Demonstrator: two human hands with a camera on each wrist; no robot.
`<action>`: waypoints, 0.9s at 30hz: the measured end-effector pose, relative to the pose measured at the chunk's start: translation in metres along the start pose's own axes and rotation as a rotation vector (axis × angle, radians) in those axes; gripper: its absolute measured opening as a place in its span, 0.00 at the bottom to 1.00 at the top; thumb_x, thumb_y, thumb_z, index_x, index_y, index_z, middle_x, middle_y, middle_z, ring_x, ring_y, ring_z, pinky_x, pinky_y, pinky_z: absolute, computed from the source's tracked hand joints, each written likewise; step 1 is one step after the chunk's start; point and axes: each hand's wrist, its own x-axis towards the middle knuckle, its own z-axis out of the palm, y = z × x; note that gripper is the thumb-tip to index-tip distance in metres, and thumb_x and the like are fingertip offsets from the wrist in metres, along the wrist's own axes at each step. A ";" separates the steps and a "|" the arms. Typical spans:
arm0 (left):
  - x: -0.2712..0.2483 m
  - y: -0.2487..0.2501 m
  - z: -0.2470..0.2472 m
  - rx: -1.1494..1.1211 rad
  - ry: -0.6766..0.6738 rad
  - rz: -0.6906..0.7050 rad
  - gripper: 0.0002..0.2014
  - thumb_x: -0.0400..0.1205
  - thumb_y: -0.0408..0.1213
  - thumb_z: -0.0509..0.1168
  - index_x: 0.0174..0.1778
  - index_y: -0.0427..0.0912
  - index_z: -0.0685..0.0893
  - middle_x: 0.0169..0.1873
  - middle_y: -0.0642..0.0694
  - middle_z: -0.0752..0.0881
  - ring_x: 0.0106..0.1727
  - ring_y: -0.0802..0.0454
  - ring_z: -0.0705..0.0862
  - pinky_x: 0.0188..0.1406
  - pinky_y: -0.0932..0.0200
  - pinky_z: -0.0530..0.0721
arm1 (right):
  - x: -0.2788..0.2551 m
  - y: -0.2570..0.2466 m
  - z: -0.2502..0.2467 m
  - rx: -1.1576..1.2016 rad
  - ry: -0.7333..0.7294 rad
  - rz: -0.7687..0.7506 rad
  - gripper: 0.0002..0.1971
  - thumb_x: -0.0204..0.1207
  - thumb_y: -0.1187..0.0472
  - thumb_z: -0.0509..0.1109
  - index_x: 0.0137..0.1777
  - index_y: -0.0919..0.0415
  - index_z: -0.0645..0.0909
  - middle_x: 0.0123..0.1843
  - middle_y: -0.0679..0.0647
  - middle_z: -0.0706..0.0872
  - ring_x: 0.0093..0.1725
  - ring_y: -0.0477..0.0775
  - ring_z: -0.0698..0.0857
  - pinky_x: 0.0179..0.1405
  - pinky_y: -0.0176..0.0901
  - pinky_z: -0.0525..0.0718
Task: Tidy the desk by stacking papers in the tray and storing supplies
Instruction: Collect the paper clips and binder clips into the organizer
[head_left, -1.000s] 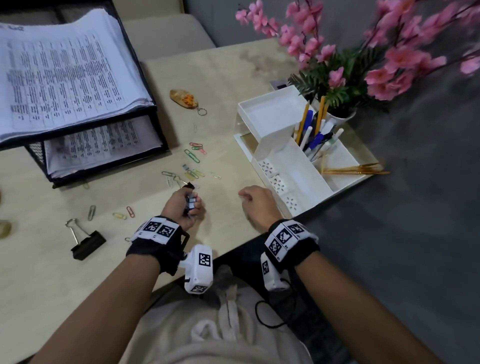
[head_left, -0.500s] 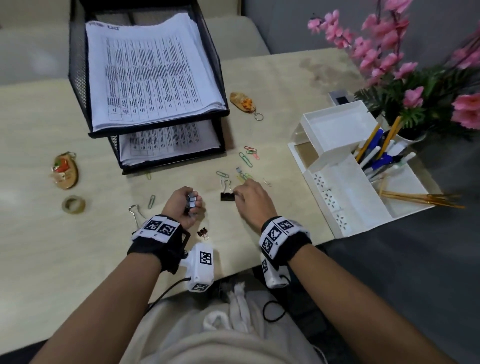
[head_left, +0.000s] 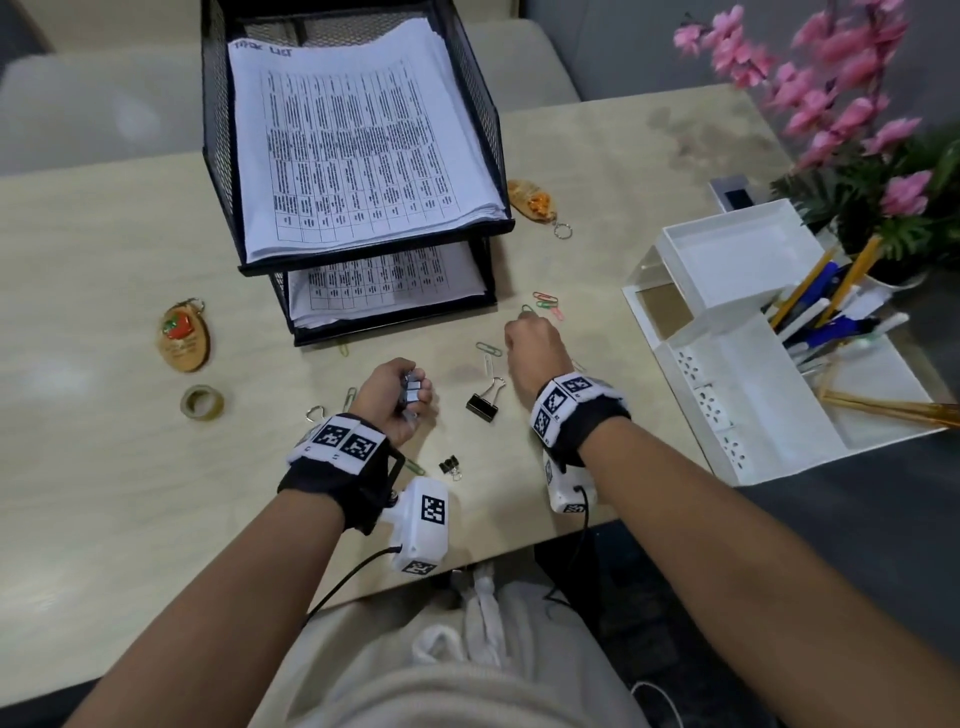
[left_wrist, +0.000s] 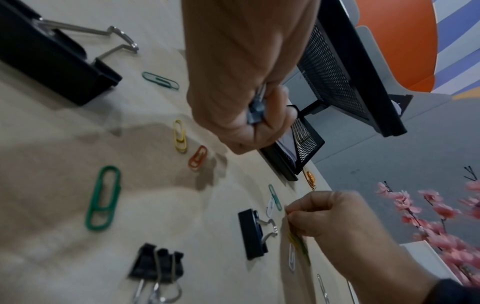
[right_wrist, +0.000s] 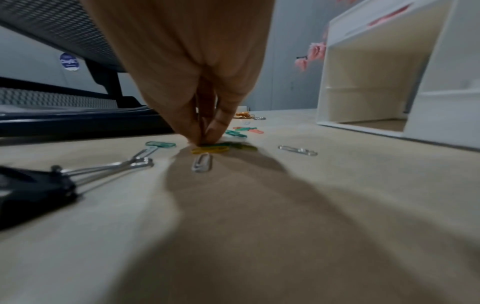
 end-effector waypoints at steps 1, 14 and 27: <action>0.000 0.001 0.001 -0.001 0.000 -0.002 0.18 0.85 0.35 0.48 0.27 0.41 0.66 0.12 0.48 0.74 0.08 0.61 0.69 0.04 0.74 0.59 | 0.000 0.001 0.002 0.002 0.011 0.008 0.16 0.74 0.80 0.56 0.54 0.73 0.82 0.60 0.68 0.80 0.58 0.64 0.81 0.53 0.49 0.79; 0.004 -0.017 0.041 0.065 -0.022 -0.031 0.17 0.84 0.35 0.48 0.27 0.41 0.66 0.12 0.48 0.73 0.08 0.60 0.69 0.03 0.73 0.60 | -0.008 0.032 0.006 0.204 0.134 0.045 0.13 0.69 0.81 0.57 0.48 0.73 0.81 0.51 0.68 0.84 0.49 0.67 0.83 0.46 0.52 0.81; 0.006 -0.024 0.051 0.033 -0.008 -0.017 0.17 0.84 0.35 0.48 0.27 0.41 0.67 0.12 0.47 0.73 0.08 0.59 0.68 0.04 0.74 0.60 | -0.015 0.047 -0.010 0.047 0.056 0.027 0.08 0.76 0.75 0.60 0.51 0.73 0.80 0.53 0.68 0.83 0.53 0.66 0.83 0.43 0.49 0.76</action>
